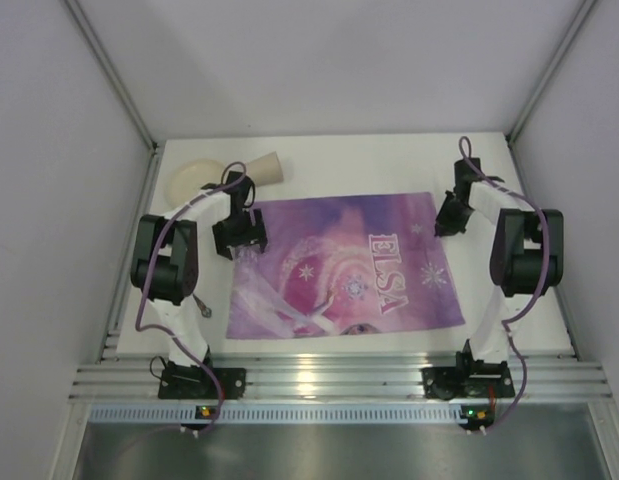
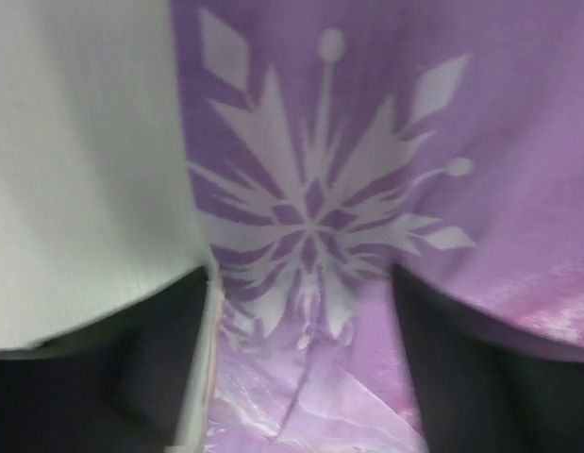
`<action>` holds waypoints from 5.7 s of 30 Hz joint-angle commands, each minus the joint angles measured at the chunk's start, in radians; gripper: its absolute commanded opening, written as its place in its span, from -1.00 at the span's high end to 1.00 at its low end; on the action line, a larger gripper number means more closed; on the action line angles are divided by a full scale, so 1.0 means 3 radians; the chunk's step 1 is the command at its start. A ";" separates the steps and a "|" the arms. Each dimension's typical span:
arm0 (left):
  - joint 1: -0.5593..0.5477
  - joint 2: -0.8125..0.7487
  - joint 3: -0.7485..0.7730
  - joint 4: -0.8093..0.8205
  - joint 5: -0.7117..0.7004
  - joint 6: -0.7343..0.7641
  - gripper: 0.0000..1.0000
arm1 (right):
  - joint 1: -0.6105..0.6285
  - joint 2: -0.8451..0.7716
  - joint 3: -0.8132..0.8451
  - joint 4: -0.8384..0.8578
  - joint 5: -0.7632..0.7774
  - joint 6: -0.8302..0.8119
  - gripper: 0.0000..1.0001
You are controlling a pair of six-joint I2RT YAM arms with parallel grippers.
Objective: Set the dinner table for one person
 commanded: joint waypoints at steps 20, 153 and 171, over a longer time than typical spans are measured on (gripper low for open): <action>0.0062 -0.0289 0.0998 -0.0159 -0.0421 -0.0066 -0.96 | 0.0531 -0.0894 0.0271 0.1189 -0.1699 0.0726 -0.10; 0.0364 0.0887 0.1874 0.0742 0.1160 -0.0567 -0.96 | 0.1181 -0.0127 0.1508 -0.1090 0.1041 -0.0622 1.00; 0.0364 0.0719 0.1822 0.0634 0.1006 -0.0449 -0.96 | 0.1227 -0.0260 0.1237 -0.0778 0.1030 -0.0550 0.01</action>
